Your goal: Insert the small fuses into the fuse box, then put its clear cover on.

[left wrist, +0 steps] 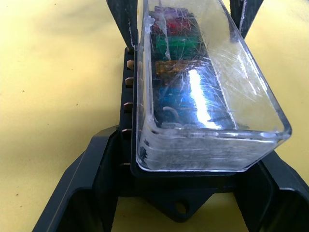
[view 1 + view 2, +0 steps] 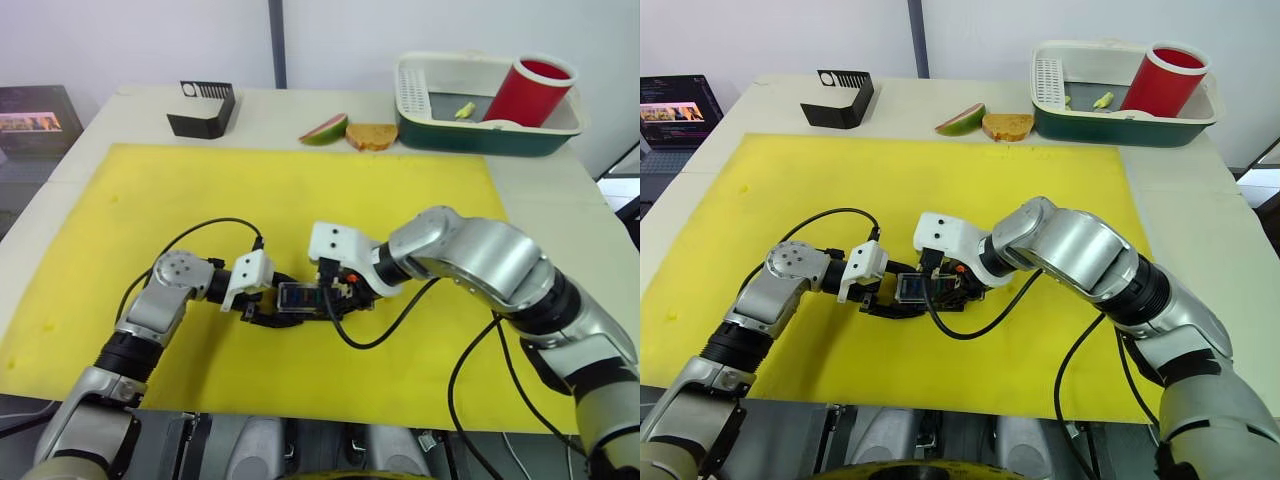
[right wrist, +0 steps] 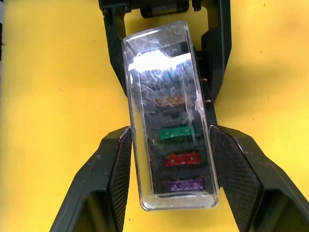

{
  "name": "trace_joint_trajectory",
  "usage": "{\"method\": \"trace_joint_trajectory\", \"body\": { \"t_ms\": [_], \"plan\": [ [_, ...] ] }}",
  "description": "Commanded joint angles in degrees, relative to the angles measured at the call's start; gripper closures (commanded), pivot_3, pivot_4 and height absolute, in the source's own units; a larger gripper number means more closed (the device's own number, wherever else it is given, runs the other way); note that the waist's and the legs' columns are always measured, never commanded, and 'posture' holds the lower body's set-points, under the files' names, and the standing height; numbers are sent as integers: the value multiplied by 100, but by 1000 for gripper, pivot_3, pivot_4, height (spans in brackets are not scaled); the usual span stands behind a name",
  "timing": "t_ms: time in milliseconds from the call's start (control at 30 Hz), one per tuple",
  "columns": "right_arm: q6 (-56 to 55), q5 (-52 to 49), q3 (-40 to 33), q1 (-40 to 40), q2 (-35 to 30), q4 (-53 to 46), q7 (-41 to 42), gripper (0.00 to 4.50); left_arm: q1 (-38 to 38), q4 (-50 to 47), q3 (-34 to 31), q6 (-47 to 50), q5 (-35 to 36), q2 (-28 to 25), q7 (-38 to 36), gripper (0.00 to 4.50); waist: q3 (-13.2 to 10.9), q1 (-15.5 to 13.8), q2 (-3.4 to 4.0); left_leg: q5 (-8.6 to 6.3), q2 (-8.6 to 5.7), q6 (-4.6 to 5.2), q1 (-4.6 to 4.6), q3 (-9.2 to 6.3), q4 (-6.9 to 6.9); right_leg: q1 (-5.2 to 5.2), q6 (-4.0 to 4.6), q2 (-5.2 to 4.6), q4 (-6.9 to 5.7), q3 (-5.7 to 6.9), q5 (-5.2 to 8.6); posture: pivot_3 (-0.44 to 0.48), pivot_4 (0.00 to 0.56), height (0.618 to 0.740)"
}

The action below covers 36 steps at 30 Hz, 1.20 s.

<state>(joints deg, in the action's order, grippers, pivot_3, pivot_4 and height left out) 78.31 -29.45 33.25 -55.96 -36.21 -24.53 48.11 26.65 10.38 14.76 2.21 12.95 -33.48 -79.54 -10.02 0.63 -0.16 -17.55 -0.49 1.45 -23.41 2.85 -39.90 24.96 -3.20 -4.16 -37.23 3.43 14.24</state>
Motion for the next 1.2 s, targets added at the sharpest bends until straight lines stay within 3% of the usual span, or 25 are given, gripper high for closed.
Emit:
{"method": "trace_joint_trajectory", "body": {
  "t_ms": [33, 567, 1200],
  "plan": [
    [-94, 18, -192, -66, -19, -34, -36, 1786, 14, -35, 1, 4, -66, 19, 89, 1805, 0, 0, 0, 0, 0, 0, 0, 0, 0, 0, 0, 0, 0, 0, 0, 0, 150, 740],
    [743, -435, -749, 71, 422, 162, -323, 1786, -8, -95, 27, 22, -70, 25, 98, 1805, 0, 0, 0, 0, 0, 0, 0, -1, 0, 0, 0, -3, 1, 0, 0, 0, 150, 740],
    [882, -595, -906, 80, 472, 294, -582, 1786, -32, -130, 61, 20, -73, 14, 60, 1805, 0, 3, 0, 0, 0, 0, 0, -1, 1, 0, 0, -3, 1, 0, 0, 0, 150, 740]
  ]
}}
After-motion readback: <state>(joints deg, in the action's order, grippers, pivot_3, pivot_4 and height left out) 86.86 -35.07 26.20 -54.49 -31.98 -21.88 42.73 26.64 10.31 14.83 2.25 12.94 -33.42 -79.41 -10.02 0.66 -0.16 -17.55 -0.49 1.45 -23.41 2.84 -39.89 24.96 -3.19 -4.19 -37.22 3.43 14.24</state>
